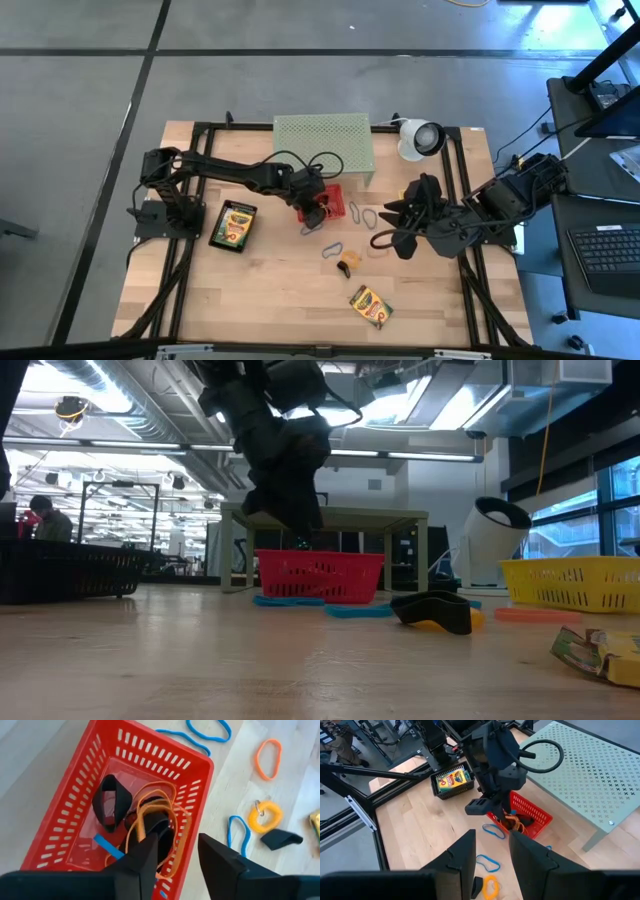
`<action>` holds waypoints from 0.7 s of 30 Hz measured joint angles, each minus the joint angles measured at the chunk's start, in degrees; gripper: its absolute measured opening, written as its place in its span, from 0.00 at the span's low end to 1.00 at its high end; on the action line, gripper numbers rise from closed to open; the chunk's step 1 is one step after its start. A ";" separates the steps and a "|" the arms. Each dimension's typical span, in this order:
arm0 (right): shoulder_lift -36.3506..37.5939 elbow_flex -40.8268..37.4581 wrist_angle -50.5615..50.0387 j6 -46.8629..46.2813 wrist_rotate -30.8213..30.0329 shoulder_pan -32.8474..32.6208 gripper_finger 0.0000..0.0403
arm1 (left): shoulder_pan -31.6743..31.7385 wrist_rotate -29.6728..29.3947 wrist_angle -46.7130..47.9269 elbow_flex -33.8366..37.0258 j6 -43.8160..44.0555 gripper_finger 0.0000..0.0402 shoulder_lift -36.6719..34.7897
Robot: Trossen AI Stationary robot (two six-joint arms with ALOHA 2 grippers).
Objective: Pick & Place Office Desk Supplies
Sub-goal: Put the orange rubber band into the red bin, then put the blue rubber band into the red bin
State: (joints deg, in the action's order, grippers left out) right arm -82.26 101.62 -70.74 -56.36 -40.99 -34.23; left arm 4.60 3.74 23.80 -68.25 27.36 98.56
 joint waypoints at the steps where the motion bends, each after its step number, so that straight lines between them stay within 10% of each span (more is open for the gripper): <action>1: 0.00 0.00 0.00 0.00 -0.05 -0.11 0.29 | 0.00 -0.15 -0.17 0.00 0.67 0.35 0.00; 14: 0.00 0.00 -0.01 0.02 1.29 -0.16 0.29 | -4.39 6.00 -2.24 -4.28 -10.70 0.32 -0.42; 21: 0.00 0.00 -0.02 -0.02 1.36 -1.14 0.29 | -16.14 -16.92 8.29 -7.06 -14.92 0.27 -0.42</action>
State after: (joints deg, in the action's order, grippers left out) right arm -82.26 101.62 -70.76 -56.38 -39.64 -35.37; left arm -11.54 -13.18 32.08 -75.31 12.44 98.15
